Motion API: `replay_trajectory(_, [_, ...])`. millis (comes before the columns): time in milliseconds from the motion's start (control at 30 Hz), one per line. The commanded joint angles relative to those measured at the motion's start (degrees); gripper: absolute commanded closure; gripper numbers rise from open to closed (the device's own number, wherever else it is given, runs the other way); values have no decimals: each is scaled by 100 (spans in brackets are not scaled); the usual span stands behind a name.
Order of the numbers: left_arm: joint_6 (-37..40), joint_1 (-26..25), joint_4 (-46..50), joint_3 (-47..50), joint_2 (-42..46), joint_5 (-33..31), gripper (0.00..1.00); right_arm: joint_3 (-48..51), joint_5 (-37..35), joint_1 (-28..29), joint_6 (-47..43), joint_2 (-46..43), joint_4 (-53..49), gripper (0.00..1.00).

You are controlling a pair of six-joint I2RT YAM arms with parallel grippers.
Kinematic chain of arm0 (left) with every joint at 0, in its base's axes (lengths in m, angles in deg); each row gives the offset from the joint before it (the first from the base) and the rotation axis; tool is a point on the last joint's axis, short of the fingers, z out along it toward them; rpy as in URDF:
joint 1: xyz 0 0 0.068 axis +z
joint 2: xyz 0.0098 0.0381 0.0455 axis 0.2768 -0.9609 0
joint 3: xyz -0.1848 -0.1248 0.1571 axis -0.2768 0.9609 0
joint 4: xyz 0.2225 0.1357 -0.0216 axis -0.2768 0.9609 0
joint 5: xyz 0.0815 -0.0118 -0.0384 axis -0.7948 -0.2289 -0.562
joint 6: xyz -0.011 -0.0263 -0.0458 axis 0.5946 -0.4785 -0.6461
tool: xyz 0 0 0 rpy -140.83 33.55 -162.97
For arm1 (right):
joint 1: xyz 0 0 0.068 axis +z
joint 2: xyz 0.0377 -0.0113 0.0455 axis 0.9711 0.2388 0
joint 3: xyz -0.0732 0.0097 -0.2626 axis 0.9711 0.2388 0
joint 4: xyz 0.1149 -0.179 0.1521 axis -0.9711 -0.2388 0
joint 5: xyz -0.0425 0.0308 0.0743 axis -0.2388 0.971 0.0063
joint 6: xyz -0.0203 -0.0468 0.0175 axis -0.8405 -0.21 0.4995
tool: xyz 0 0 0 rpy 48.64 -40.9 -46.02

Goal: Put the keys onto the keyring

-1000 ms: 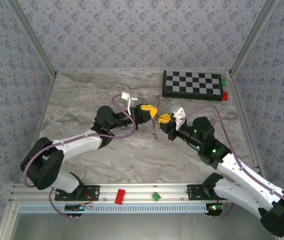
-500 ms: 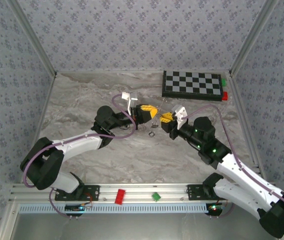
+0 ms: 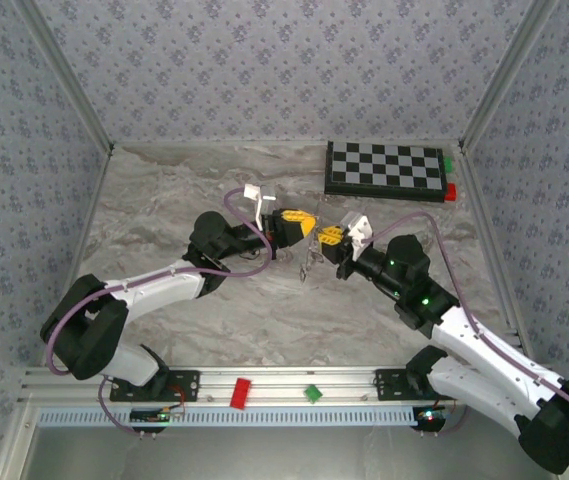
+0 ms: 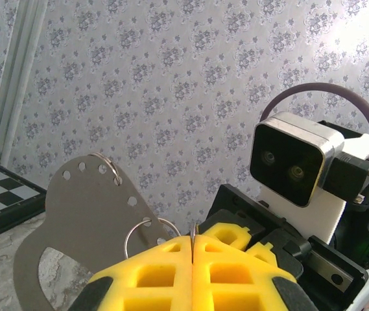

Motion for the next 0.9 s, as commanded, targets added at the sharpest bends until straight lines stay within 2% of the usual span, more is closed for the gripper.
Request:
replay_trajectory(0, [-46, -15, -299, -103, 89, 152, 100, 43, 101, -13, -86, -34, 227, 97])
replay_trajectory(33, [-36, -18, -304, -96, 85, 155, 100, 34, 103, -13, -96, -60, 204, 100])
replay_trajectory(333, [-13, -21, -255, -97, 41, 221, 100, -207, 263, -29, -236, -231, -268, 100])
replay_trajectory(867, [-41, -20, -256, -121, -106, 363, 100, -505, 271, -77, -266, -225, -494, 100])
